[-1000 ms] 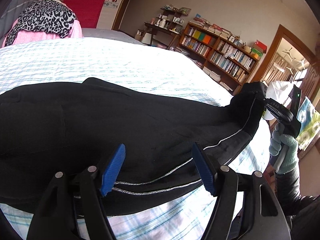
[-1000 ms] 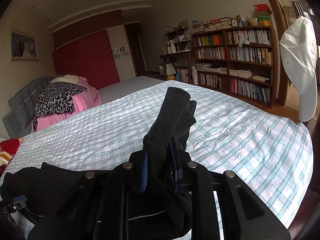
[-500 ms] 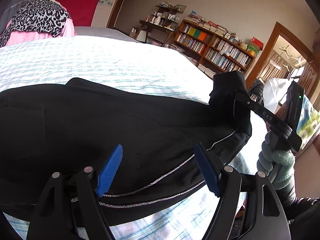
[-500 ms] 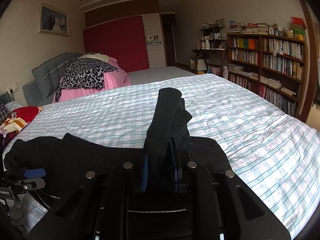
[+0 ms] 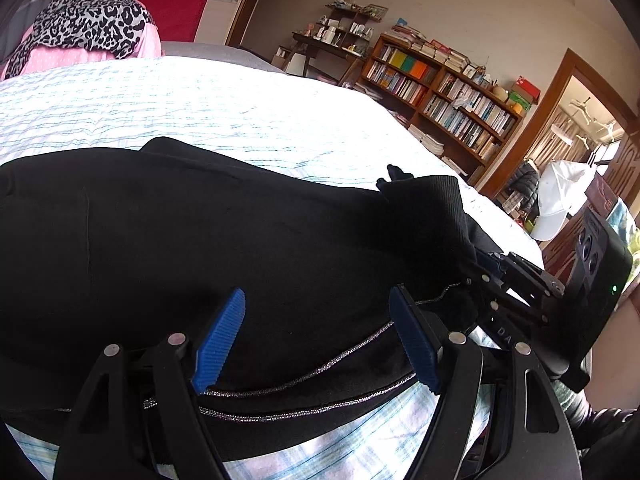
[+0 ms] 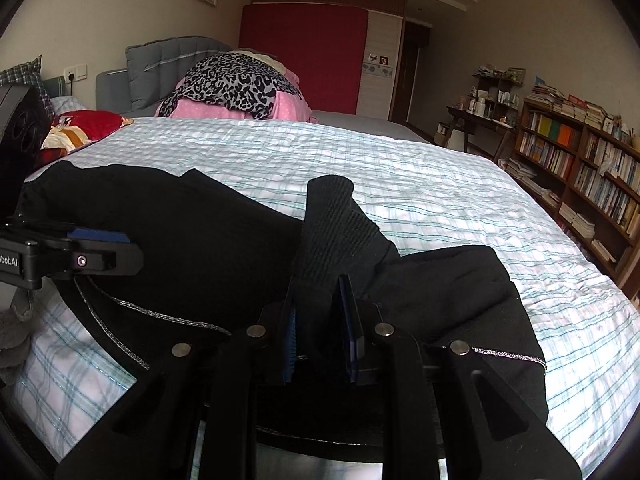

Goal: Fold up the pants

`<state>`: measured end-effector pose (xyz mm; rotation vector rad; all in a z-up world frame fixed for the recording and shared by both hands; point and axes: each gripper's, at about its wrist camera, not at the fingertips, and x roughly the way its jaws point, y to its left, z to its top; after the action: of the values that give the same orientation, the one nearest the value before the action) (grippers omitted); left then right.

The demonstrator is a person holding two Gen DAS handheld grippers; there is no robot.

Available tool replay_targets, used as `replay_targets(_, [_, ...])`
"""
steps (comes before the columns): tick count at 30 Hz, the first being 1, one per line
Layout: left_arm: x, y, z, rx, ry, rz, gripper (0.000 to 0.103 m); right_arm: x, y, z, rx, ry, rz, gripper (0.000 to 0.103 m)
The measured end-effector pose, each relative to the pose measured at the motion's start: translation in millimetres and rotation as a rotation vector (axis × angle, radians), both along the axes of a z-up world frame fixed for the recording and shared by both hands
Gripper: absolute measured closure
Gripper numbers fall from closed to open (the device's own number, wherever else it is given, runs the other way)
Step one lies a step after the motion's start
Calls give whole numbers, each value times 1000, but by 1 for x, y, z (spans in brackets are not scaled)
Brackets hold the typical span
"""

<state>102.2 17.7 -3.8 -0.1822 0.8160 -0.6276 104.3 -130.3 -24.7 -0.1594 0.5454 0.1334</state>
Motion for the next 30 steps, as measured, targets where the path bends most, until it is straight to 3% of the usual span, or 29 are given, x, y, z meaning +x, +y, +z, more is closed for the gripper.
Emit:
replay_targets(6, [6, 5, -1, -17, 15, 26, 29, -3, 27, -5, -32, -9, 58, 84])
replay_targets(13, [8, 15, -2, -60, 20, 61, 29, -5, 37, 11, 58, -45, 81, 84])
replay_targets(25, [8, 50, -4, -178, 33, 150, 29, 4, 66, 7, 72, -13, 137, 84])
replay_targets(30, [6, 50, -3, -174, 29, 149, 29, -1, 73, 8, 86, -31, 150, 84])
